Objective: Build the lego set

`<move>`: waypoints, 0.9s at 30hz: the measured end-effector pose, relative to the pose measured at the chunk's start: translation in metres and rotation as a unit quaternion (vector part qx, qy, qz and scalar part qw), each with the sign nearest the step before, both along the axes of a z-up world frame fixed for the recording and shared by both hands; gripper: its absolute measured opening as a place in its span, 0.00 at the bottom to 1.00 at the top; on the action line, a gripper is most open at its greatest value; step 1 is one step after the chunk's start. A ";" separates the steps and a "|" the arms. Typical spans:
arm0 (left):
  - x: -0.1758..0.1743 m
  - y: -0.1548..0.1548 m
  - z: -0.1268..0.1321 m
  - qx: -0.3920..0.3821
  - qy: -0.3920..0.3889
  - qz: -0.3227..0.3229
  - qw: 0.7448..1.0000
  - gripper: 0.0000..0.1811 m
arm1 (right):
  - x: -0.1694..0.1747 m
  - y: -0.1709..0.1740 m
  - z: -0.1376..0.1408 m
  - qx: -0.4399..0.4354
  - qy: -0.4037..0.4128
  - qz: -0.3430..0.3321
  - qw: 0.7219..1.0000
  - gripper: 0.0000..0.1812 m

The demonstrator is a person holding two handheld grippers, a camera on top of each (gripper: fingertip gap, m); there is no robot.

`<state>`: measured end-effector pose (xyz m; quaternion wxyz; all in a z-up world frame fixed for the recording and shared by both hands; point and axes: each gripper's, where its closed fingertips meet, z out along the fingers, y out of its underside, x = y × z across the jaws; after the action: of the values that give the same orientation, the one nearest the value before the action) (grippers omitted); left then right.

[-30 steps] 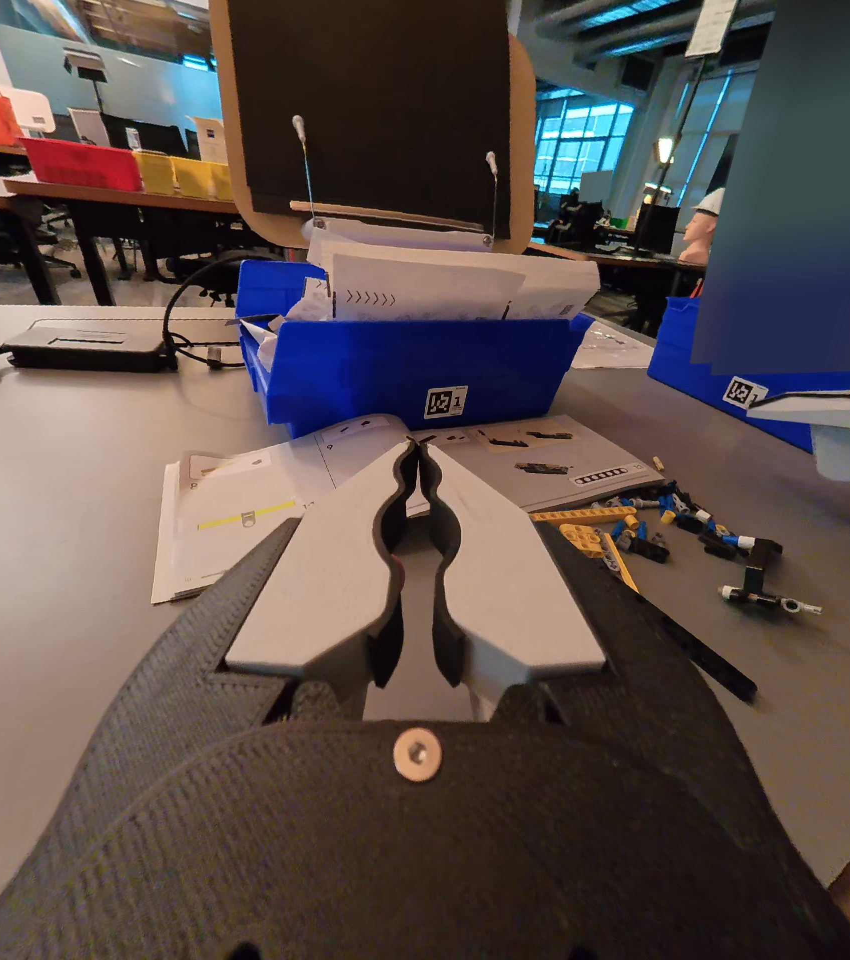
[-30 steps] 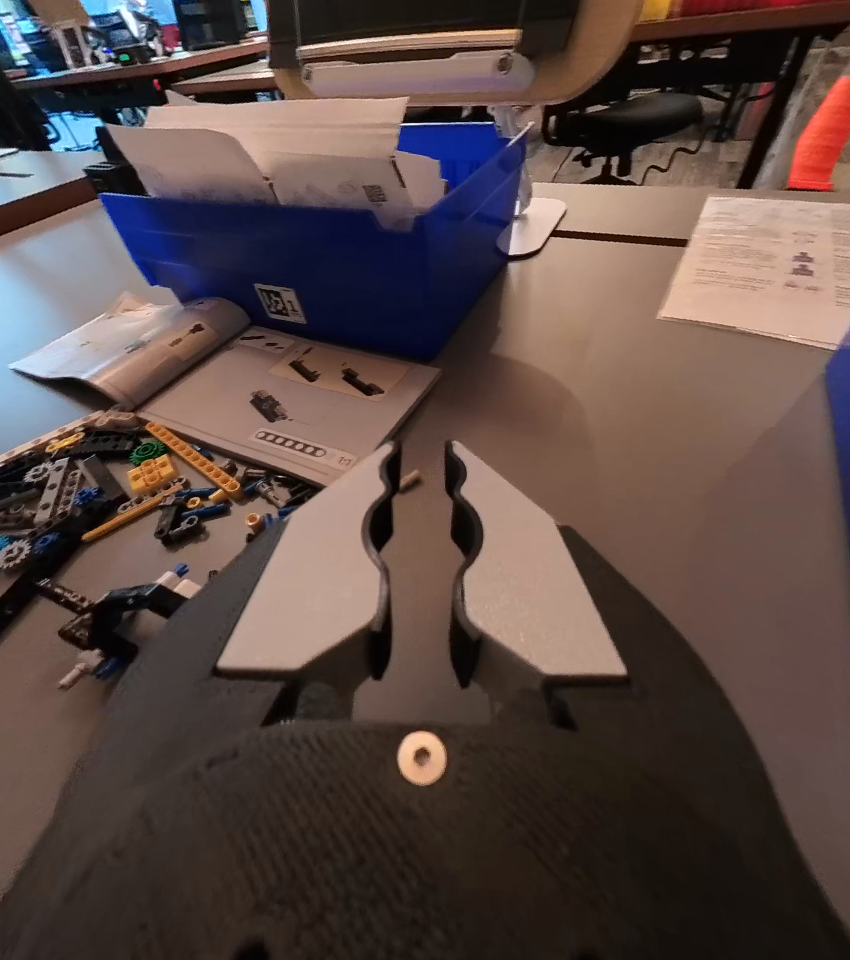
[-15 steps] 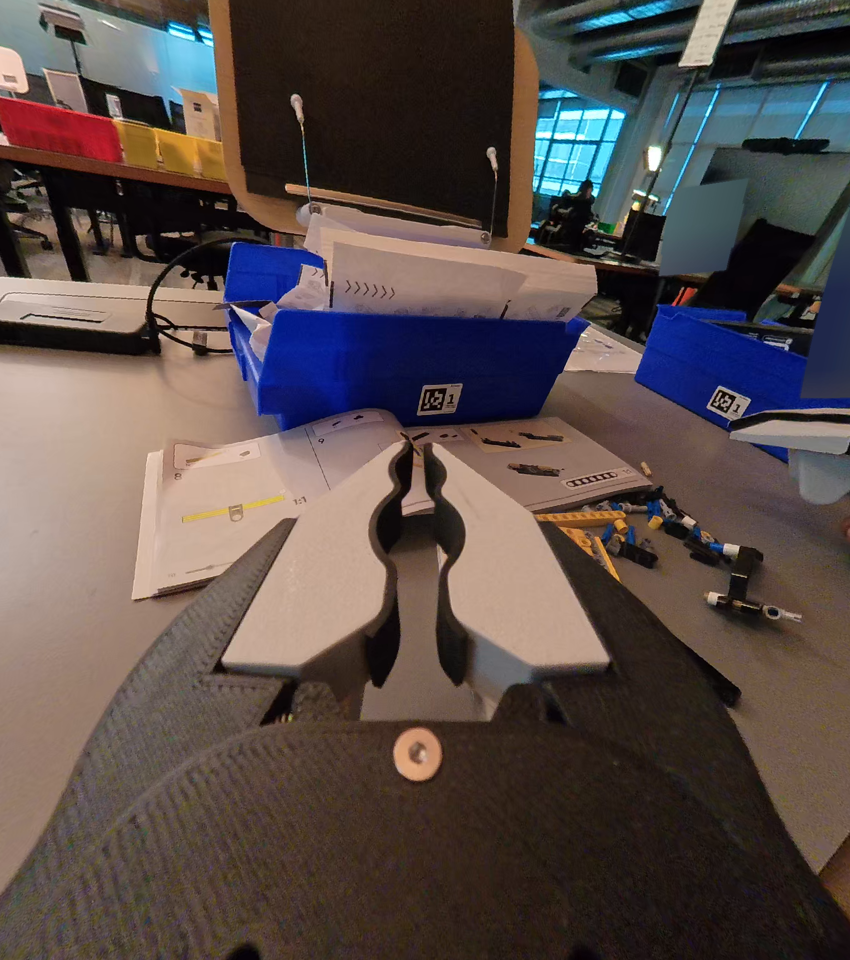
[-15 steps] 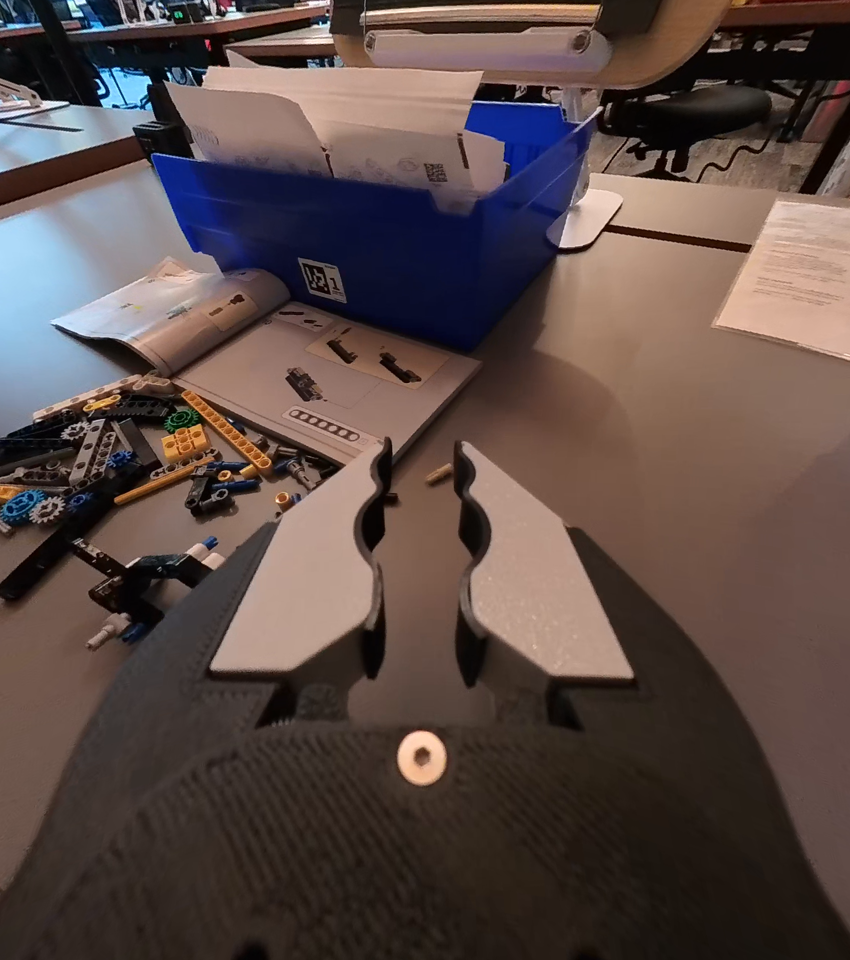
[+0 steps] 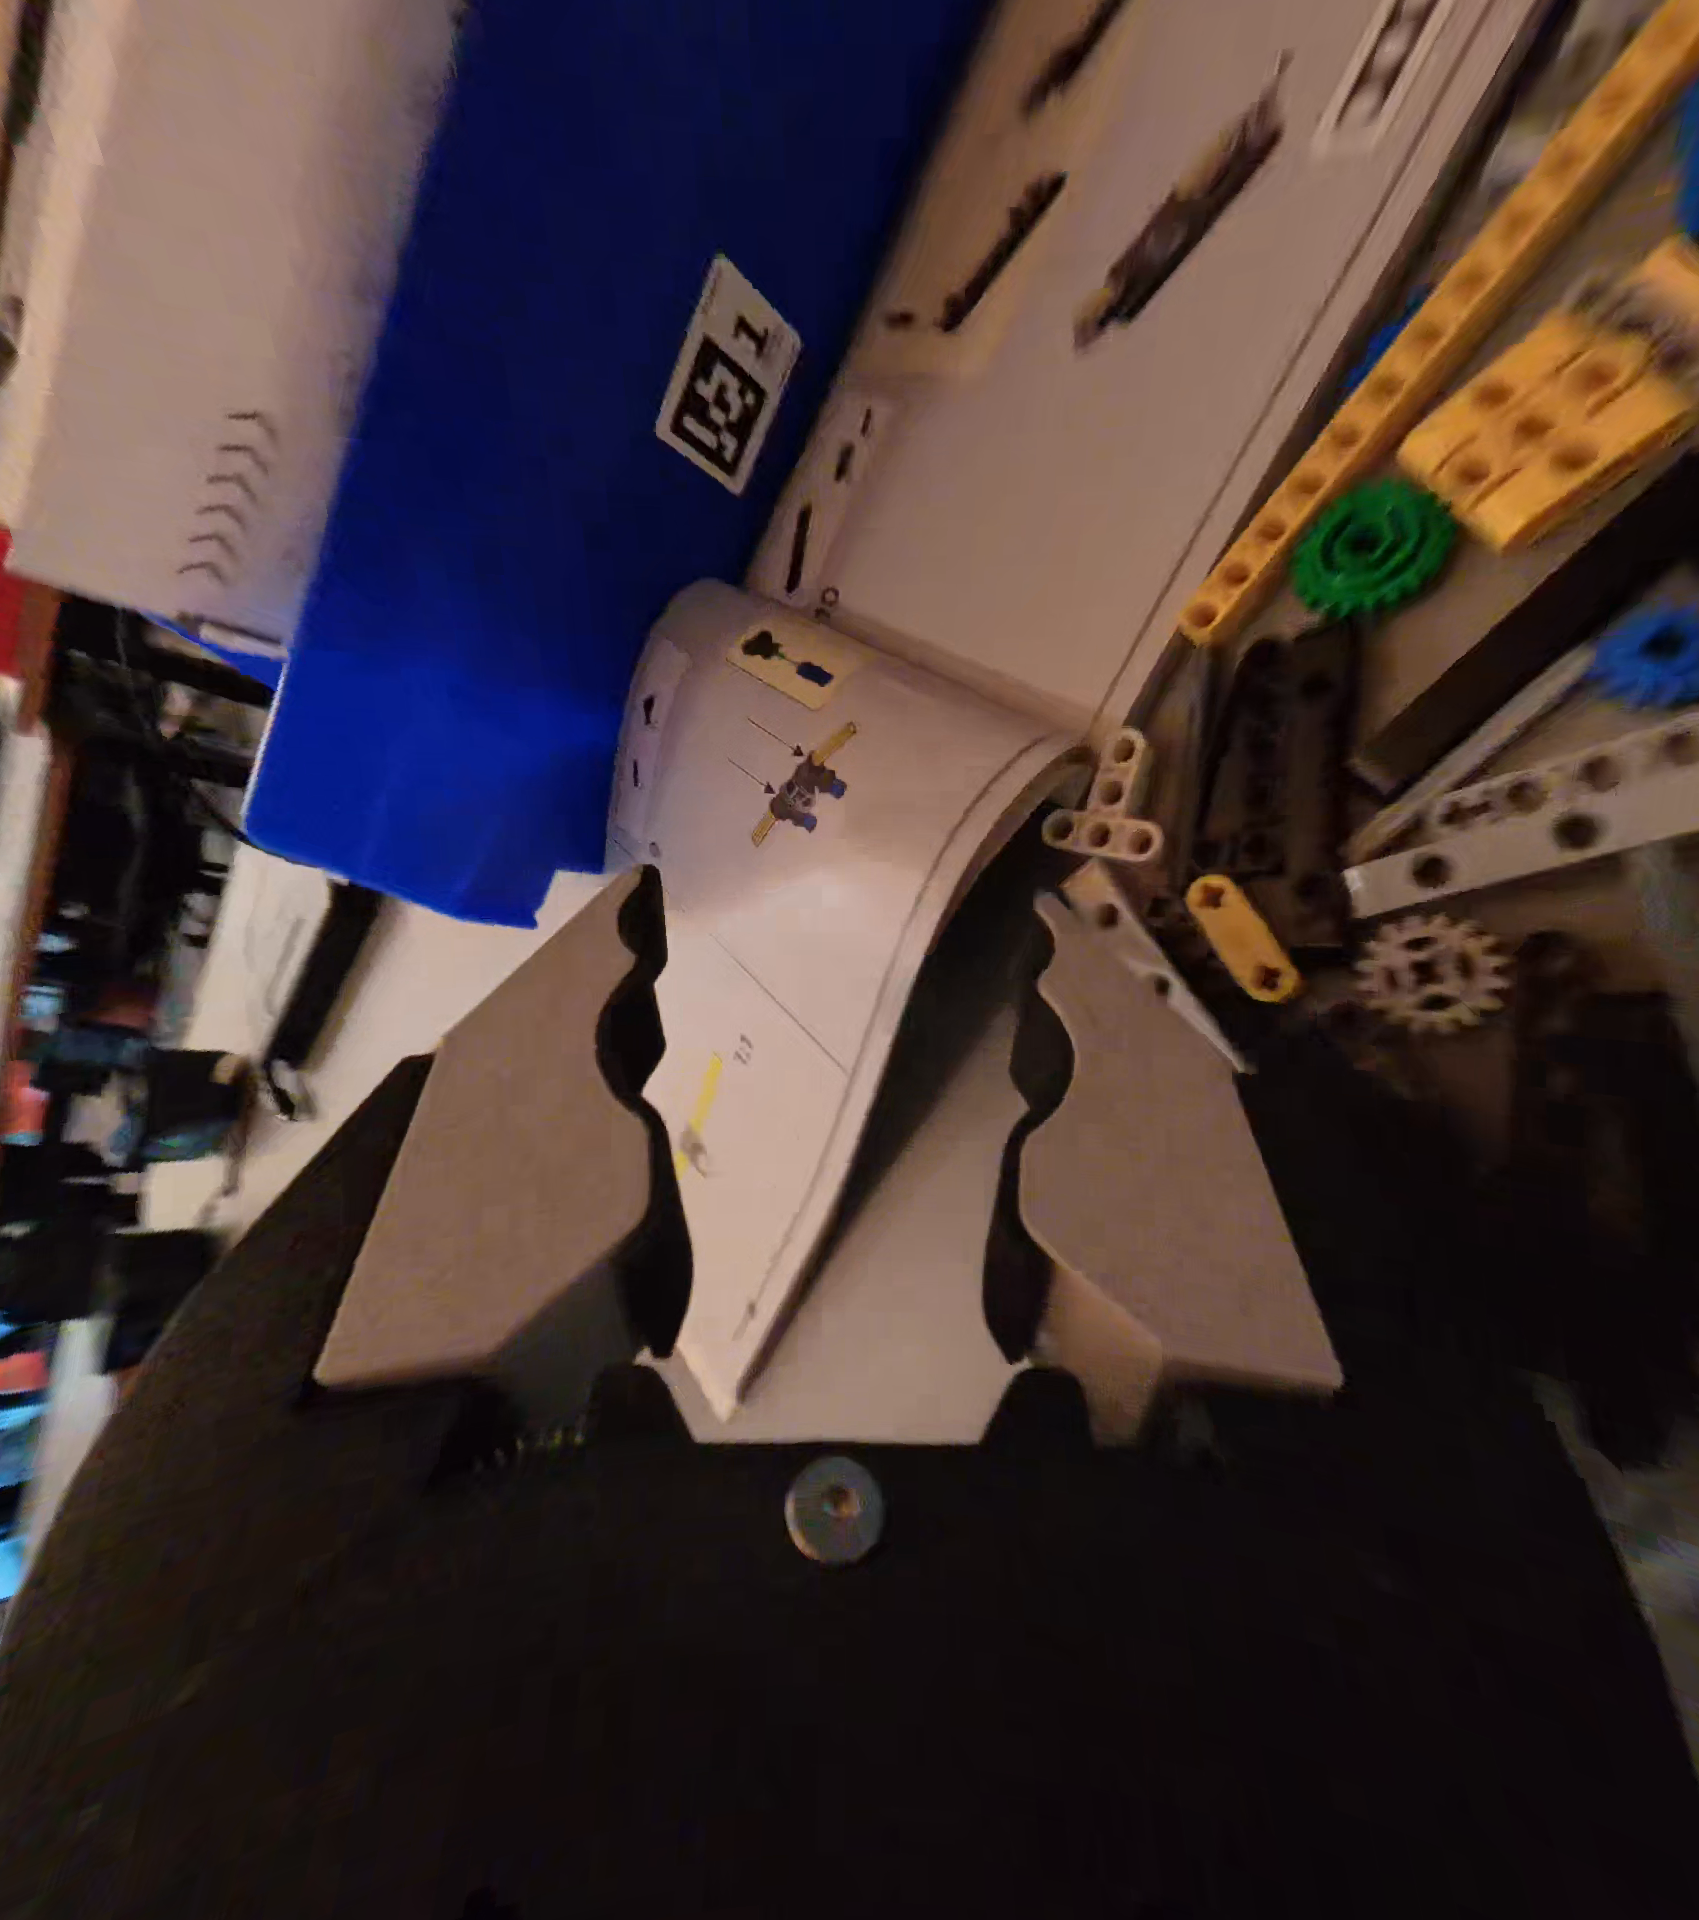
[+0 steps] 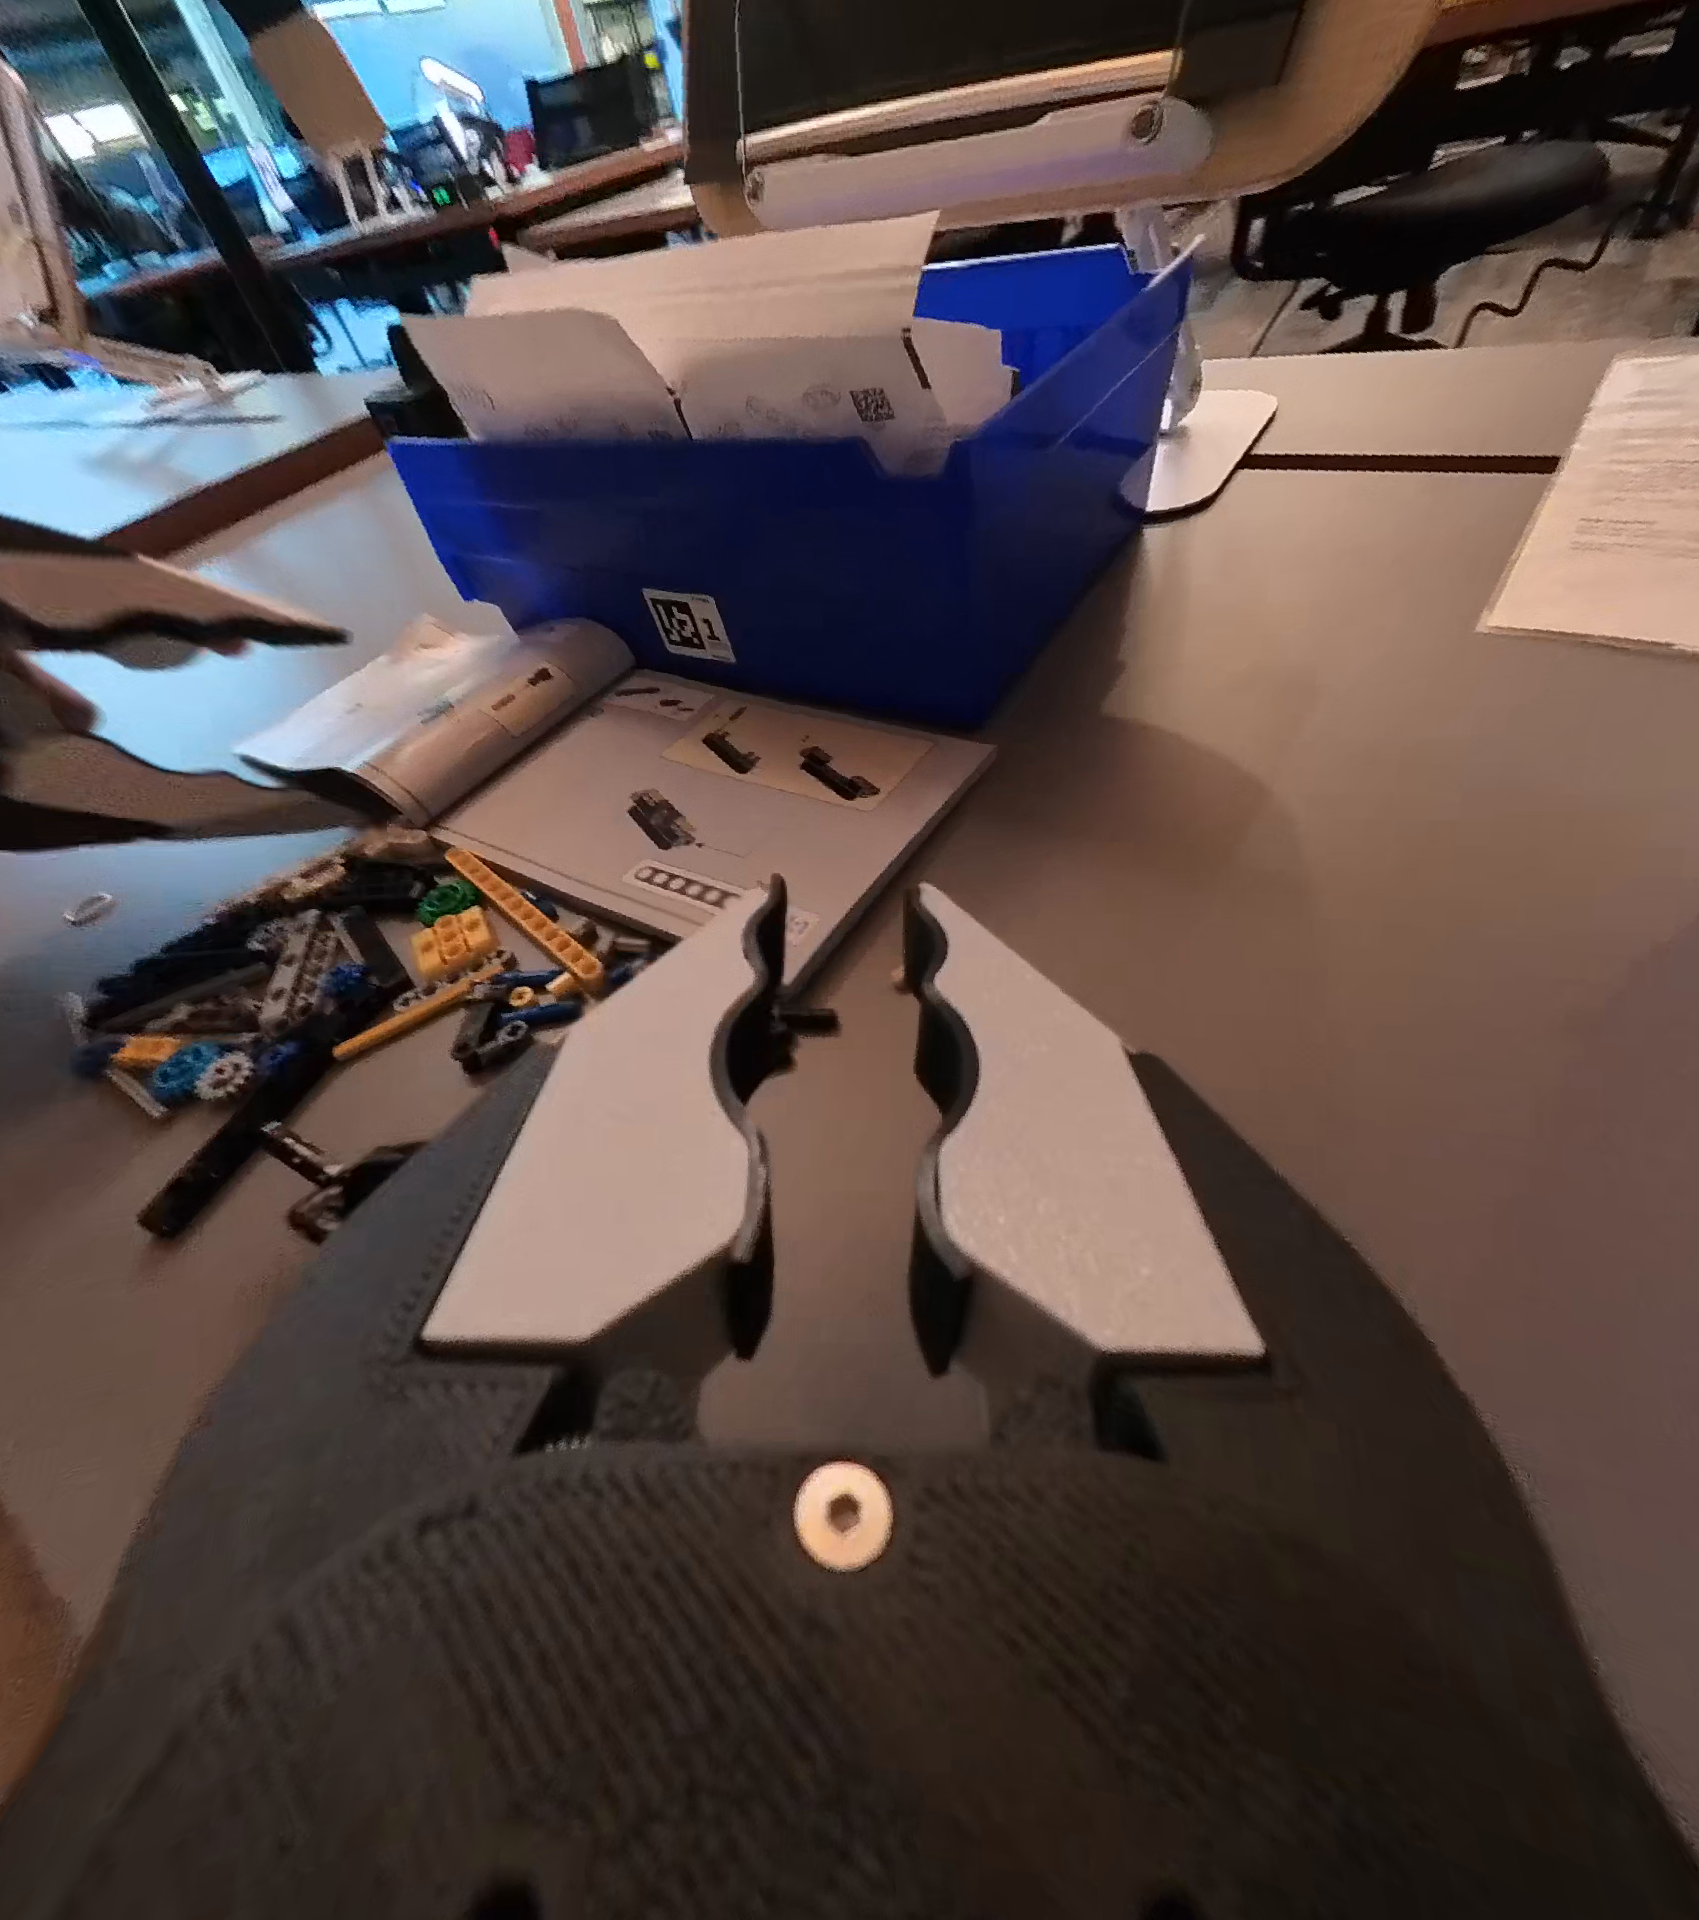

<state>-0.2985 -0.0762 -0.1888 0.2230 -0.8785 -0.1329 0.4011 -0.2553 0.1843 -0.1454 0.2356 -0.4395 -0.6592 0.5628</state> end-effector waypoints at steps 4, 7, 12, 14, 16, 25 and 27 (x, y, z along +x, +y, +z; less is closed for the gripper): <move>-0.011 0.009 -0.009 -0.062 0.026 -0.036 0.997 0.24 | 0.001 0.005 0.006 -0.050 -0.005 -0.001 0.999 0.11; -0.010 0.026 0.005 -0.028 0.036 -0.053 0.998 0.10 | 0.000 0.008 0.007 -0.070 -0.010 0.000 0.997 0.11; -0.032 0.038 0.050 0.033 0.053 -0.010 0.998 0.03 | 0.002 0.002 0.009 -0.085 -0.012 0.012 0.996 0.11; -0.042 0.044 0.061 0.064 0.032 0.012 0.997 0.00 | 0.003 -0.001 0.009 -0.081 -0.012 0.015 0.997 0.11; -0.051 0.047 0.066 0.083 0.008 0.031 0.996 0.00 | 0.004 -0.001 0.010 -0.082 -0.010 0.016 0.996 0.11; -0.068 0.049 0.072 0.122 -0.056 0.085 0.987 0.00 | 0.005 -0.002 0.010 -0.083 -0.009 0.019 0.996 0.11; -0.069 0.048 0.072 0.131 -0.063 0.092 0.985 0.00 | 0.006 -0.005 0.009 -0.078 -0.012 0.027 0.997 0.10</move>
<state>-0.3679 -0.0278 -0.1170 0.2895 -0.8494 -0.2783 0.3424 -0.2494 0.1795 -0.1367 0.1778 -0.4451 -0.6279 0.6132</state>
